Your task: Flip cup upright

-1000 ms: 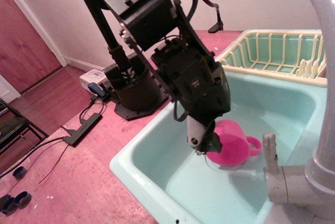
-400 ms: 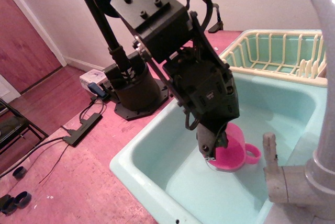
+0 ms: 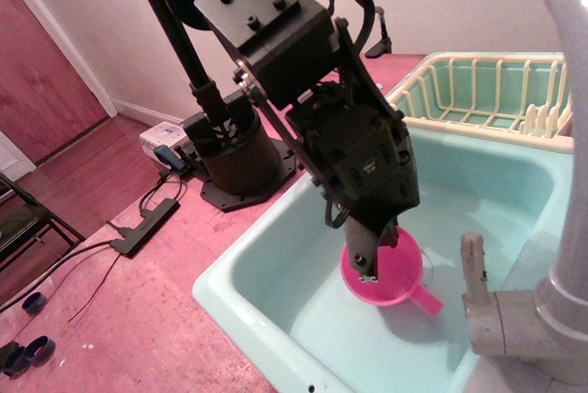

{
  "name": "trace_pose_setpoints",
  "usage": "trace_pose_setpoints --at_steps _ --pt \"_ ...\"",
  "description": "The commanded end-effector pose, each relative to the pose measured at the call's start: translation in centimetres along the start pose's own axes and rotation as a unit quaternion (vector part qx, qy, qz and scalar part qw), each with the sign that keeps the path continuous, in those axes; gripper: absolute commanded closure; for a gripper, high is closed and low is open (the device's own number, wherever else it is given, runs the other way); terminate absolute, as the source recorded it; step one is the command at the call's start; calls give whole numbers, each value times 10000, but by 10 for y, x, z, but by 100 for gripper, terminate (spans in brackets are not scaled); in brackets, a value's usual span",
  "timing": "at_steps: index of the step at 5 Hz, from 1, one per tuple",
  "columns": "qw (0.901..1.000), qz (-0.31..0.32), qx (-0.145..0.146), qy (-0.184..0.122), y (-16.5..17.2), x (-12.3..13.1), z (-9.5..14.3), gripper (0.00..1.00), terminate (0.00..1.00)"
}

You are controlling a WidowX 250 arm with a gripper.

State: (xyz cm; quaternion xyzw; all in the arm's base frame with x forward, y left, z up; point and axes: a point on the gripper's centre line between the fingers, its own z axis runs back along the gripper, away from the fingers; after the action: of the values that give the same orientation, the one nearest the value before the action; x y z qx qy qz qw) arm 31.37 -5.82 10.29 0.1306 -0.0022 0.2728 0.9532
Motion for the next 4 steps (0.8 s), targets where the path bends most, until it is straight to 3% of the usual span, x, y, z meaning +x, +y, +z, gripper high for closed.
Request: trace_pose_setpoints --at_steps 1,2,4 --pt "9951 778 -607 -5 -4 0 10 100 0" --pt "9906 1039 -889 82 -7 -3 12 0 0" --pt "9875 1214 -1002 125 3 -9 18 0 0"
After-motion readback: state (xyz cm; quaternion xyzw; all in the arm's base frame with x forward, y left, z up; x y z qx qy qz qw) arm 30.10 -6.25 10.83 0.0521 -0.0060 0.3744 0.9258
